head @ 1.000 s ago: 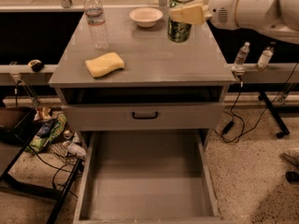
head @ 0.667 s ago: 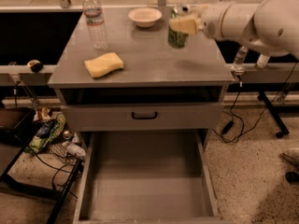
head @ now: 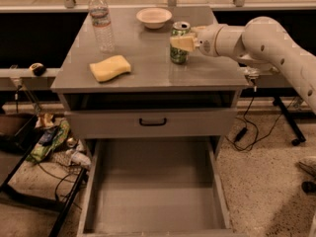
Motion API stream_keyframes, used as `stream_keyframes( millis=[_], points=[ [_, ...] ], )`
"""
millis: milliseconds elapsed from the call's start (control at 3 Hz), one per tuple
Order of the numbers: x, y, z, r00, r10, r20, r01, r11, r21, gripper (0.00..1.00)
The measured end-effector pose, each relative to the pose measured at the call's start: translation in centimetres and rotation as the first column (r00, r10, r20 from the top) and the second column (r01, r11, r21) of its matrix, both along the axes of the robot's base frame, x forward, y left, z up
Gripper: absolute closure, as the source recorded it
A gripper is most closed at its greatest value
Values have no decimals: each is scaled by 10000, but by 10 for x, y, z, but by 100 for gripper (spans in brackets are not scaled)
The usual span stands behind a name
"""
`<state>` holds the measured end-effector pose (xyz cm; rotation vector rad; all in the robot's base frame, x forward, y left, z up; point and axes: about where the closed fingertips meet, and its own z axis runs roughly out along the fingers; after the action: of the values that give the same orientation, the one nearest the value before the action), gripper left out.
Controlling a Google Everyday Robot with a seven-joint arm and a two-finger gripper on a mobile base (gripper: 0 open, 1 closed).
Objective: Pick green can from middle drawer and place on counter
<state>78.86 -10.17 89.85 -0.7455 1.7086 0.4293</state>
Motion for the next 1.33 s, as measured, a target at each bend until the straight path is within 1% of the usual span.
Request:
stream_keyframes(
  millis=[333, 667, 1000, 1333],
  points=[
    [0, 0, 0, 10000, 0, 0, 0, 10000, 0, 51],
    [0, 0, 0, 10000, 1, 0, -1, 10000, 0, 27],
    [-2, 1, 4, 9999, 130, 36, -130, 9999, -78, 4],
    [-51, -24, 56, 9965, 592, 582, -559, 9968, -567, 0]
  ],
)
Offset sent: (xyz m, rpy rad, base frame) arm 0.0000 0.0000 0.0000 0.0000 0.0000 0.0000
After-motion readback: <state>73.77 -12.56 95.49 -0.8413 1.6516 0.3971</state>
